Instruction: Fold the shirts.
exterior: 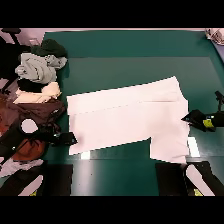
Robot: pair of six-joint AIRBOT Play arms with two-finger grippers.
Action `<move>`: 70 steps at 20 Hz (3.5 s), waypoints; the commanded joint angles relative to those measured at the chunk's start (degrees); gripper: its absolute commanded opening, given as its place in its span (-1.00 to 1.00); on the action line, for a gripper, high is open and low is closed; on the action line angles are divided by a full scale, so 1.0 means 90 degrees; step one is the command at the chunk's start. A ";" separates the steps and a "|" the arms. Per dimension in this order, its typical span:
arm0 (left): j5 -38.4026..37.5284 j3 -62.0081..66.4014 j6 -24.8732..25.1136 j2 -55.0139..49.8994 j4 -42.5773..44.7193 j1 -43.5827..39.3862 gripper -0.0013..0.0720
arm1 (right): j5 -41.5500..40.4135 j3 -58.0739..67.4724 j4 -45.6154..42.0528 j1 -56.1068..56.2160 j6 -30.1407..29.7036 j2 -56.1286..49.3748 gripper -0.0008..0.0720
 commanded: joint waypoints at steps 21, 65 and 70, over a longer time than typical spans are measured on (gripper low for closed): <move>0.0682 0.0959 -0.0036 -0.0034 -0.0746 -0.0005 -0.90 | 0.0899 -0.0092 -0.1744 -0.0005 0.0386 -0.0716 0.73; -0.0124 0.2871 -0.1972 0.0027 -0.0855 -0.0005 -0.90 | 0.0673 0.3058 0.0682 0.0367 0.0551 -0.0733 -0.92; -0.0085 0.3033 -0.2931 0.0027 0.0624 -0.0005 -0.90 | 0.0474 0.3548 0.0993 0.0469 0.0544 -0.1642 -0.91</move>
